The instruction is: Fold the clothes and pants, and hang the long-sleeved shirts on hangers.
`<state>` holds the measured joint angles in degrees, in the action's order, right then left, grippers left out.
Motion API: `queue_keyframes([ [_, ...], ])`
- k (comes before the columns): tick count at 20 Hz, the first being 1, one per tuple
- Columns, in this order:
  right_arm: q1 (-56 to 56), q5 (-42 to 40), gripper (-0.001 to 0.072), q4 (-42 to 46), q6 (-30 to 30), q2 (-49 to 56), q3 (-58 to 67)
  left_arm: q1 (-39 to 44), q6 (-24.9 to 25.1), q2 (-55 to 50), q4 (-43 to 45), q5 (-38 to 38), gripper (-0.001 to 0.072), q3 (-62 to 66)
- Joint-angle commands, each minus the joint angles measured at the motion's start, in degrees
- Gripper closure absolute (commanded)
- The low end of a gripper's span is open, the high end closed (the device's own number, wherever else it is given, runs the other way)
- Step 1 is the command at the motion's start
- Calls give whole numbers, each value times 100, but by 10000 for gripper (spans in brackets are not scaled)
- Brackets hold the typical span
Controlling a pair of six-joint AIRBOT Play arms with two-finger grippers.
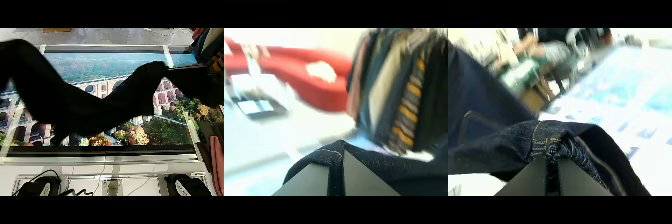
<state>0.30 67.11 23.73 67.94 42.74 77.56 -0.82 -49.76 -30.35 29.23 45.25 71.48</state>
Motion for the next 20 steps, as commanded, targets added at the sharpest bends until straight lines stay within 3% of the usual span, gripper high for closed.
queue_keyframes([
  [1,389,-396,671,1161,1392,-319,63,20,-516,310,1012,-260,687,50],
  [4,737,-894,671,2208,2028,-4,-619,33,-1259,-581,1661,339,687,28],
  [7,1167,-2199,670,2347,2063,710,-1742,564,-1272,-2133,1740,616,687,-153],
  [8,1248,-2686,670,2428,2057,1054,-2050,839,-1231,-2682,2135,481,687,-160],
  [10,1207,-3427,671,2474,2253,1731,-2396,1152,-1963,-3705,3145,20,687,-160],
  [12,1106,-3899,670,2450,2468,2448,-2468,1196,-2492,-4439,3147,2,686,-160],
  [16,776,-3689,671,2538,2413,3012,-2435,1329,-2590,-4712,2820,603,686,-160],
  [18,522,-3276,670,2750,2332,2986,-2433,1316,-2649,-4603,2841,1342,686,-160],
  [20,254,-2542,671,3029,1989,2988,-2435,1311,-3042,-4586,3086,2308,686,-164],
])
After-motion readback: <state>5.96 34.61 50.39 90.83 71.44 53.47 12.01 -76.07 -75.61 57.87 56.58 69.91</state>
